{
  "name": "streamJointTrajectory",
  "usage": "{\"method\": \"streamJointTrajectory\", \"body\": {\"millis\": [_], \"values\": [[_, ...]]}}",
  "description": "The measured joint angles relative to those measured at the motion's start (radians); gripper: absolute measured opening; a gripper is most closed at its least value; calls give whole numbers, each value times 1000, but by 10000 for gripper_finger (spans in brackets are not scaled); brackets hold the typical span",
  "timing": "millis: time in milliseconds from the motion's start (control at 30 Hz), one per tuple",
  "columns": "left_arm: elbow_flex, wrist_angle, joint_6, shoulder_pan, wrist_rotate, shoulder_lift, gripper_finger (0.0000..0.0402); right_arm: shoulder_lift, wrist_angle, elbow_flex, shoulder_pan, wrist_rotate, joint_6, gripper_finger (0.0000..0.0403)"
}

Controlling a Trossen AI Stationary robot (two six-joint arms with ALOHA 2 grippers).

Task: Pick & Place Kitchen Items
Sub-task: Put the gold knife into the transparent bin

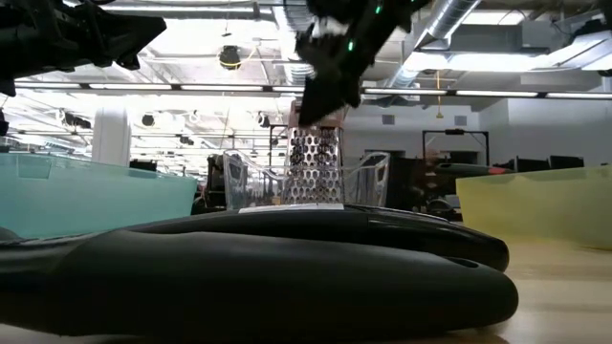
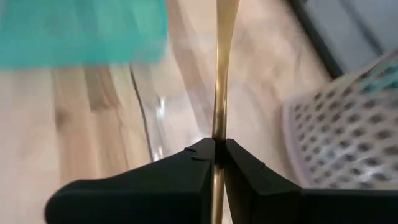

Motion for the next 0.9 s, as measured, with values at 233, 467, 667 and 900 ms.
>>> {"method": "streamJointTrajectory", "body": {"millis": [233, 467, 667, 900], "values": [[0, 0, 0, 0, 0, 0, 2, 80, -27, 2, -51, 2, -10, 15], [0, 0, 0, 0, 0, 0, 2, 124, -12, 4, -80, 1, -30, 16], [0, 0, 0, 0, 0, 0, 2, 127, -16, 2, -85, 2, -34, 27], [0, 0, 0, 0, 0, 0, 2, 128, -20, 2, -89, 2, -34, 36]]}}
